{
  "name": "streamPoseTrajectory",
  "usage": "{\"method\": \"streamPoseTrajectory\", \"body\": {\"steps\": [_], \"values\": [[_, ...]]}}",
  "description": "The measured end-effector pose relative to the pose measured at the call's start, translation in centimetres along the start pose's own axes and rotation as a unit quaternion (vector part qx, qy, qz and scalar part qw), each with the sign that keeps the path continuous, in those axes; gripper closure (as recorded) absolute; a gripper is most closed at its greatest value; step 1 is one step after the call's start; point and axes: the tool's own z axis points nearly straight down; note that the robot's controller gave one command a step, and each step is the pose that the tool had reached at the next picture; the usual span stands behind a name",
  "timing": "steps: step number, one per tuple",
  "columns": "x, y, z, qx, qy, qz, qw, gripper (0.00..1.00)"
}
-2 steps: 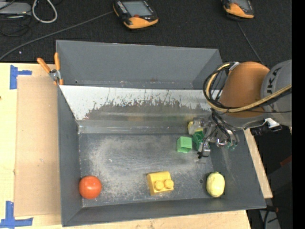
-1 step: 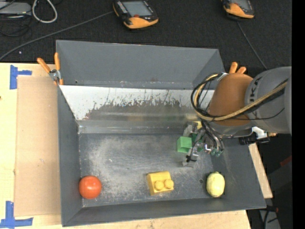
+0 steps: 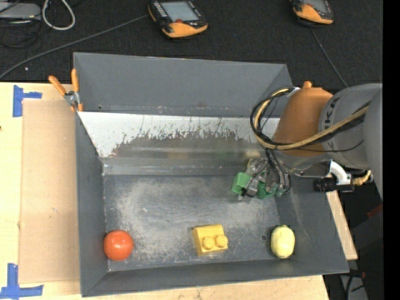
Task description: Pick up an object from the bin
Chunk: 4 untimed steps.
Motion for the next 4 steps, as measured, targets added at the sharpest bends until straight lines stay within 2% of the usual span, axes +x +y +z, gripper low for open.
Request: {"method": "streamPoseTrajectory", "body": {"steps": [1, 2, 3, 4], "values": [[0.0, 0.0, 0.0, 0.000, 0.0000, 0.000, 1.0000, 1.00], [0.1, 0.0, -2.0, 0.001, 0.0021, -0.001, 1.0000, 1.00], [0.2, 0.0, -6.0, 0.000, 0.0026, -0.001, 1.0000, 1.00], [0.1, 0.0, -7.9, 0.000, 0.0020, -0.002, 1.0000, 1.00]]}}
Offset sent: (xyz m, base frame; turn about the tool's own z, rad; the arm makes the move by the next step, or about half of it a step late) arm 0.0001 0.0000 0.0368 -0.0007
